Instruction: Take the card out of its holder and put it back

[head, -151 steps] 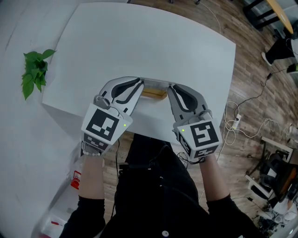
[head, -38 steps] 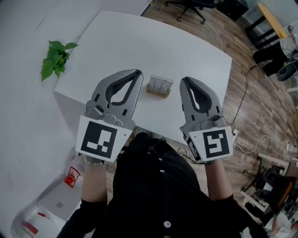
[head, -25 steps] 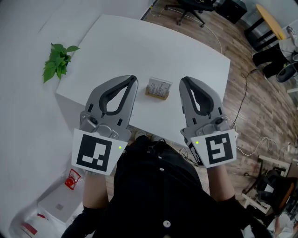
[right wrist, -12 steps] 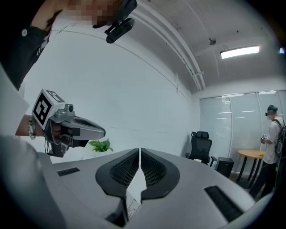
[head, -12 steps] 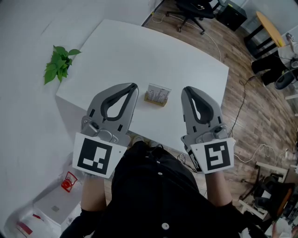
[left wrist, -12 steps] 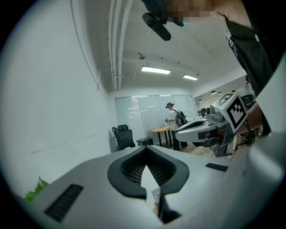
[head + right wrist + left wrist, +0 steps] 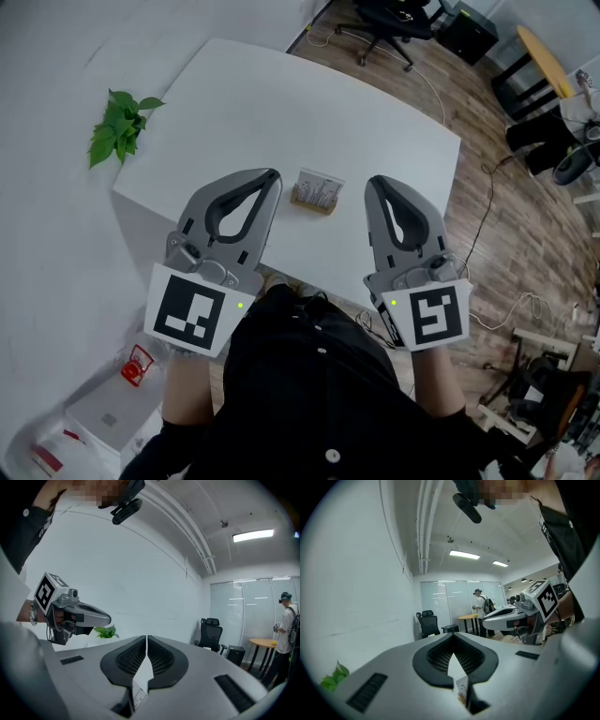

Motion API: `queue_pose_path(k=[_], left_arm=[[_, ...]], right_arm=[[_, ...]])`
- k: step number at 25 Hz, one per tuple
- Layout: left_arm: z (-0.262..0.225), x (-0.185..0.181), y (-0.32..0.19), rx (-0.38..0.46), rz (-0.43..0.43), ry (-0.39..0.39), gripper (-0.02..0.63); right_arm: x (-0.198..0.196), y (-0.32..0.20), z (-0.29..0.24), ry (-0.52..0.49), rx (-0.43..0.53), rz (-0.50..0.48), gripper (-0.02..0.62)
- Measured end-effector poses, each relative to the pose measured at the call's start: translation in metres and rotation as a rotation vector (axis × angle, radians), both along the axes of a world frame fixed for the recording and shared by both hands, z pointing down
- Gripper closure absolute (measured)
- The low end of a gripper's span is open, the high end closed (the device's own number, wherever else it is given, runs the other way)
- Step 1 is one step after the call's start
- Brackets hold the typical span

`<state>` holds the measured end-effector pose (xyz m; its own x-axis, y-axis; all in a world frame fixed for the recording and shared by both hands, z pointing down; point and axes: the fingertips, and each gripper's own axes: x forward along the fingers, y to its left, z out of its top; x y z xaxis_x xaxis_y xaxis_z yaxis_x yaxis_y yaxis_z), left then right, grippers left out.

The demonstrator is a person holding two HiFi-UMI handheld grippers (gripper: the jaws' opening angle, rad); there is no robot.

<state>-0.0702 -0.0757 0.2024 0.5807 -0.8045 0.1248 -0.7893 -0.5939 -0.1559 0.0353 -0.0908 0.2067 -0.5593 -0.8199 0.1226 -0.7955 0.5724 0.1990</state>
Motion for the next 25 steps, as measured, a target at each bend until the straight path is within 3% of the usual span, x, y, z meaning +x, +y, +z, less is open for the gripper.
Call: queue_pose_path(k=[5,25], left_arm=[[0.0004,-0.0004,-0.0006,-0.004,-0.001,0.000,0.592],[0.0053,0.0004,-0.0010,-0.014,0.002,-0.008,0.592]], right_arm=[[0.0040,-0.0007,0.0040,0.017,-0.034,0.028,0.548],[-0.0014,0.0017,0.0044,0.019,-0.016,-0.010,0.548]])
